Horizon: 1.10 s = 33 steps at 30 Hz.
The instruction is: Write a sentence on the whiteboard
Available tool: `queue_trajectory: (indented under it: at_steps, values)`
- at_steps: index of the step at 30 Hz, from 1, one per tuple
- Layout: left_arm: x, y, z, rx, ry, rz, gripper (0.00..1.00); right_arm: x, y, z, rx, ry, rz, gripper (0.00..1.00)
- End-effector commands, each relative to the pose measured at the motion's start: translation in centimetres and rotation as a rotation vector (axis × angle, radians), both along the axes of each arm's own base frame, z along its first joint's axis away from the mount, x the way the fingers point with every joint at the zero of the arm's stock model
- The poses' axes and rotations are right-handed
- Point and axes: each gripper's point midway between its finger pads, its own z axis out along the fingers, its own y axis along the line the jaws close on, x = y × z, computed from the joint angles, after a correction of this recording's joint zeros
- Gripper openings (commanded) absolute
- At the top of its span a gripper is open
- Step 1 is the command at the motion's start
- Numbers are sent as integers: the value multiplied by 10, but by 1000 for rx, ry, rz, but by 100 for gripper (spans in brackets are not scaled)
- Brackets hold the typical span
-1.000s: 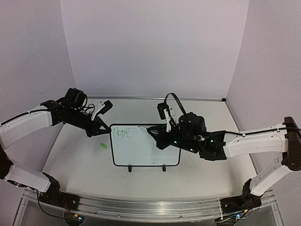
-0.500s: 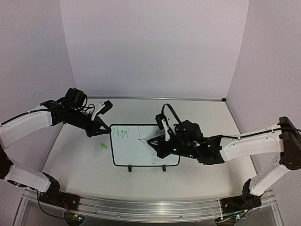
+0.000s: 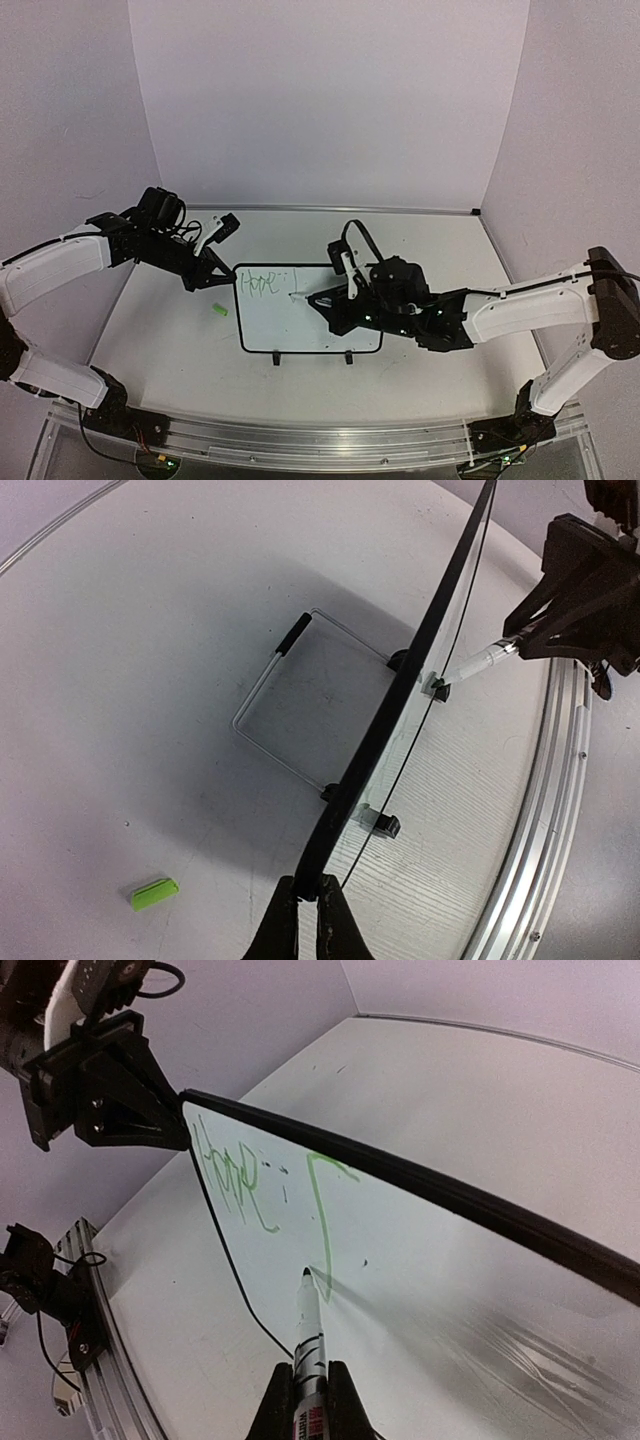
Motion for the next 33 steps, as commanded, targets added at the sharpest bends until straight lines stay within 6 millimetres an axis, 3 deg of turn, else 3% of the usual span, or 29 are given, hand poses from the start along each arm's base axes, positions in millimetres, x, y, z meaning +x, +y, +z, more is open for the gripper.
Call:
queue_trajectory:
  at_steps: [1, 19, 33]
  values:
    - [3, 3, 3, 31, -39, 10, 0, -1, 0, 51, 152, -63, 11, 0]
    - [3, 2, 4, 30, -40, 7, 0, 18, -3, 26, 29, -51, -95, 0]
    - [3, 2, 2, 32, -35, 7, 0, 25, -31, 37, 26, -87, -199, 0]
